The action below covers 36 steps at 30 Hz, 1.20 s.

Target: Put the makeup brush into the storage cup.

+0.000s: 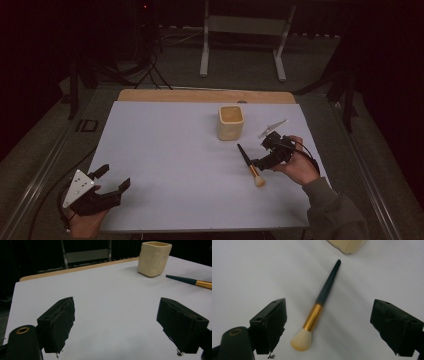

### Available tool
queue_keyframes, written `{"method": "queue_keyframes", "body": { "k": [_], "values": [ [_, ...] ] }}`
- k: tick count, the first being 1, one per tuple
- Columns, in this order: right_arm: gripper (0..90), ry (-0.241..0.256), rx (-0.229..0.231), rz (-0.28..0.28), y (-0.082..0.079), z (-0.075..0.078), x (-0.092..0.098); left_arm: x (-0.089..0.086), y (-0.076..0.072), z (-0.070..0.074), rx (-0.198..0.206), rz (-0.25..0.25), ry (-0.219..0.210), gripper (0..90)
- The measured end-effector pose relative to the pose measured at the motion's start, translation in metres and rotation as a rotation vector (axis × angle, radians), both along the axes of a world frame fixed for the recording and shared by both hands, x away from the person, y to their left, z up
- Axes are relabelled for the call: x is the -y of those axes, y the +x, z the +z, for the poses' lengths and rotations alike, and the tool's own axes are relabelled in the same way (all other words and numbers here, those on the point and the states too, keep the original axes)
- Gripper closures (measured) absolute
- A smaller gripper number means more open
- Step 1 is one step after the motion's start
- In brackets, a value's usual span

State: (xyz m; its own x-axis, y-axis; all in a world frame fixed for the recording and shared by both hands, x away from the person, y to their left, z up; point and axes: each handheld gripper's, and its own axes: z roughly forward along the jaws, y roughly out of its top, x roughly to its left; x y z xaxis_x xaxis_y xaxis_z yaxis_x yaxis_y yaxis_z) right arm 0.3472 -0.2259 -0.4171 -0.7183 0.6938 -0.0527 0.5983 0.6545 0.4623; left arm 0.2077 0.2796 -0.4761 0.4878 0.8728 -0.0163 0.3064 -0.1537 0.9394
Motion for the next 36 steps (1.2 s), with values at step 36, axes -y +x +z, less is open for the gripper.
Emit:
{"method": "queue_keyframes", "body": {
  "k": [36],
  "values": [
    [15.4, -0.113, -0.16, -0.003, 0.011, -0.056, -0.019, 0.0, 0.0, 0.0, -0.004, 0.002, 0.005, 15.6]
  ]
}}
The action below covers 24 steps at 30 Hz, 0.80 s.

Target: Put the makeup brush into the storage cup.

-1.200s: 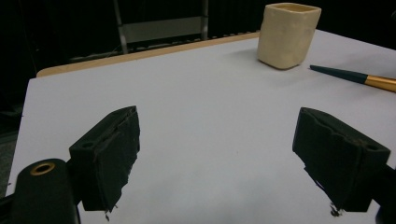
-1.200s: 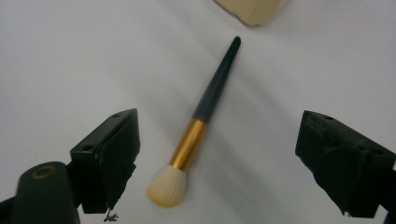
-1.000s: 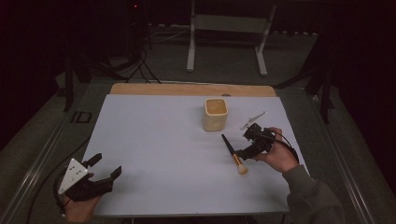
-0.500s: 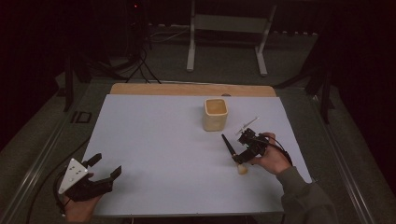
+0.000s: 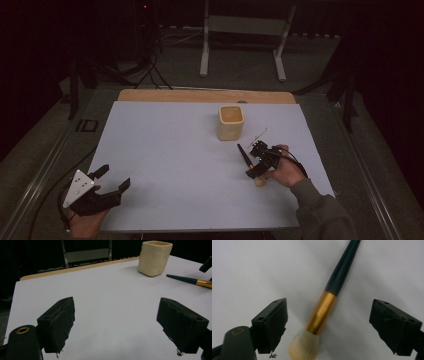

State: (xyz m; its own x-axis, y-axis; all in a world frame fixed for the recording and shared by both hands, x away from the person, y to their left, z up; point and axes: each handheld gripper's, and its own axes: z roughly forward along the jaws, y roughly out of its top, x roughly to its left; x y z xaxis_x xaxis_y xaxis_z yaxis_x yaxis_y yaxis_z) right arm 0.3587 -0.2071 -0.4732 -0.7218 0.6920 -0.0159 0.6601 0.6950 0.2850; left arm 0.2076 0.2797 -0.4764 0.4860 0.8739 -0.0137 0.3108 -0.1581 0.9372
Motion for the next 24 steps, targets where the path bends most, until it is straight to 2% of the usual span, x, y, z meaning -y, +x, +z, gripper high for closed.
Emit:
{"method": "queue_keyframes", "body": {
  "k": [6, 12, 15, 20, 23, 24],
  "values": [
    [16.4, -0.003, -0.014, -0.008, 0.002, -0.004, 0.0, 0.0, 0.0, 0.0, 0.002, 0.001, -0.003, 15.6],
    [25.2, -0.035, -0.038, 0.001, 0.0, -0.01, -0.002, 0.0, 0.0, 0.0, 0.002, 0.001, -0.003, 15.6],
    [34.8, -0.058, -0.051, 0.009, -0.002, -0.014, -0.002, 0.0, 0.0, 0.0, 0.003, 0.002, -0.005, 15.6],
    [59.3, -0.073, -0.095, 0.034, -0.001, -0.019, -0.003, 0.0, 0.0, 0.0, 0.002, 0.002, -0.002, 15.6],
    [73.2, -0.087, -0.099, 0.041, 0.0, -0.018, -0.004, 0.0, 0.0, 0.0, 0.002, 0.002, -0.003, 15.6],
    [73.7, -0.093, -0.101, 0.049, 0.0, -0.017, -0.004, 0.0, 0.0, 0.0, 0.003, 0.002, -0.003, 15.6]
  ]
}}
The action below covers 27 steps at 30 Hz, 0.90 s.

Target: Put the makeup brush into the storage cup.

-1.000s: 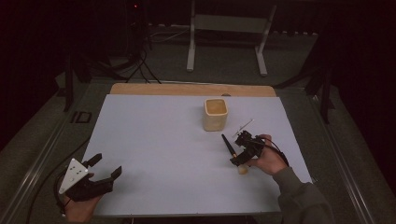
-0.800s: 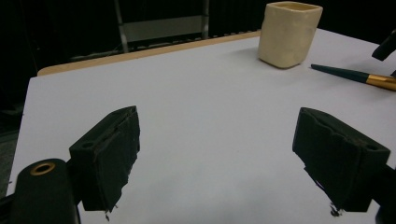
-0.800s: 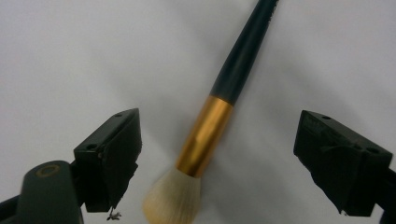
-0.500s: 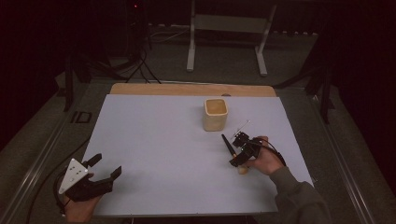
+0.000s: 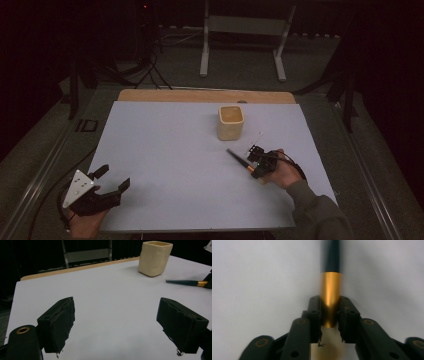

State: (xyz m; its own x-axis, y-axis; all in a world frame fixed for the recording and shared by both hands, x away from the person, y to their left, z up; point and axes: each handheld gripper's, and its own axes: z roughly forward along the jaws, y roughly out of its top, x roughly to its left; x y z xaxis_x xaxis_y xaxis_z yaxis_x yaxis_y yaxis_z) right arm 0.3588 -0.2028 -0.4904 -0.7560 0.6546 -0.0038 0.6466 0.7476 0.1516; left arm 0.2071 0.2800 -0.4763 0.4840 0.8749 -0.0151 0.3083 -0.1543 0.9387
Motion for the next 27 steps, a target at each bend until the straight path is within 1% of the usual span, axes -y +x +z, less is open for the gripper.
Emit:
{"method": "queue_keyframes", "body": {
  "k": [4, 9, 19, 27],
  "values": [
    [73.9, -0.003, -0.004, 0.016, 0.0, 0.001, 0.0, 0.0, 0.0, 0.0, 0.001, 0.001, -0.001, 15.7],
    [74.0, 0.014, -0.009, 0.004, -0.001, 0.004, 0.003, 0.0, 0.0, 0.0, 0.0, 0.001, -0.001, 15.7],
    [74.1, 0.022, -0.002, 0.014, -0.001, 0.009, 0.004, 0.0, 0.0, 0.0, 0.001, 0.002, -0.001, 15.7],
    [74.2, 0.047, 0.012, 0.024, -0.001, 0.017, 0.003, 0.0, 0.0, 0.0, 0.0, 0.003, 0.0, 15.7]
  ]
}}
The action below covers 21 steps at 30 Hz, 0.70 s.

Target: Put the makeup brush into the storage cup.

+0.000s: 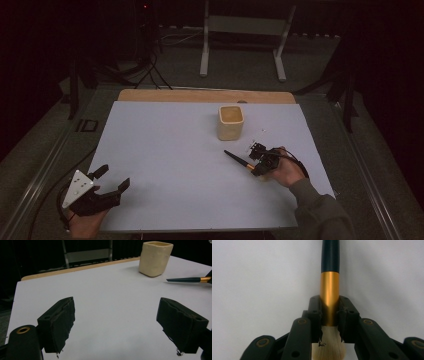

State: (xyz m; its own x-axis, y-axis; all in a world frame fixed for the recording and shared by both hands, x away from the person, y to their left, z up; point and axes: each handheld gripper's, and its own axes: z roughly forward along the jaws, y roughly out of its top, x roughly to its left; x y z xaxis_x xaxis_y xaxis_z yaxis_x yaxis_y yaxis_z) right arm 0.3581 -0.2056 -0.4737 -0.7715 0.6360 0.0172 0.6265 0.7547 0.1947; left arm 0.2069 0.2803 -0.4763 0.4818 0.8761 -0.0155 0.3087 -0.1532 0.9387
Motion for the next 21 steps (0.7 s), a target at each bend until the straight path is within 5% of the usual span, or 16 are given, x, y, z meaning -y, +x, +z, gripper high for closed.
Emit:
{"method": "queue_keyframes", "body": {
  "k": [21],
  "values": [
    [74.1, 0.03, 0.035, -0.008, 0.004, 0.029, 0.01, 0.0, 0.001, 0.0, -0.002, -0.002, 0.003, 15.8]
  ]
}}
